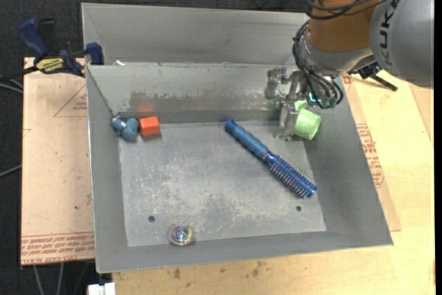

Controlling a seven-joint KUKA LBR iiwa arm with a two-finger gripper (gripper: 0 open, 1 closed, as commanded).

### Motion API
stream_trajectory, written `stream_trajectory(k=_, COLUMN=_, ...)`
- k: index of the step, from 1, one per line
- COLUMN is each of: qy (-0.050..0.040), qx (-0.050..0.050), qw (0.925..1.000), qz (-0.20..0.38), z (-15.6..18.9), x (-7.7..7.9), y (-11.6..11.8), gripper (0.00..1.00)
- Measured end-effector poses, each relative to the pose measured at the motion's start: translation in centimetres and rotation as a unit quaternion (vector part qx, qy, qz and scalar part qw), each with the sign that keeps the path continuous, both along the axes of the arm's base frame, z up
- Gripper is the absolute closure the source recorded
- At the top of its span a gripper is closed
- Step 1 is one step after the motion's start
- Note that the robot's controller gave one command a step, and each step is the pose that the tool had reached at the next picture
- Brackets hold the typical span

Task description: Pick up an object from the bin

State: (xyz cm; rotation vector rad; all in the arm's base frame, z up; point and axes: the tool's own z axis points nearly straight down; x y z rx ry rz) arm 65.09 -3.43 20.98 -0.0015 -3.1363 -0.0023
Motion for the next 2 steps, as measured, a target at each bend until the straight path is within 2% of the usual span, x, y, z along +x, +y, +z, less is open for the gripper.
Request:
stream_trajectory(k=1, qy=0.0001, qx=0.0, qw=0.9968, qz=-0.08, z=-14.5, x=-1.6, y=-0.1, gripper=0.0)
stream_trajectory(k=2, qy=-0.0037, qx=0.0, qw=0.9896, qz=-0.144, z=-10.9, x=-3.0, y=1.1, gripper=0.0)
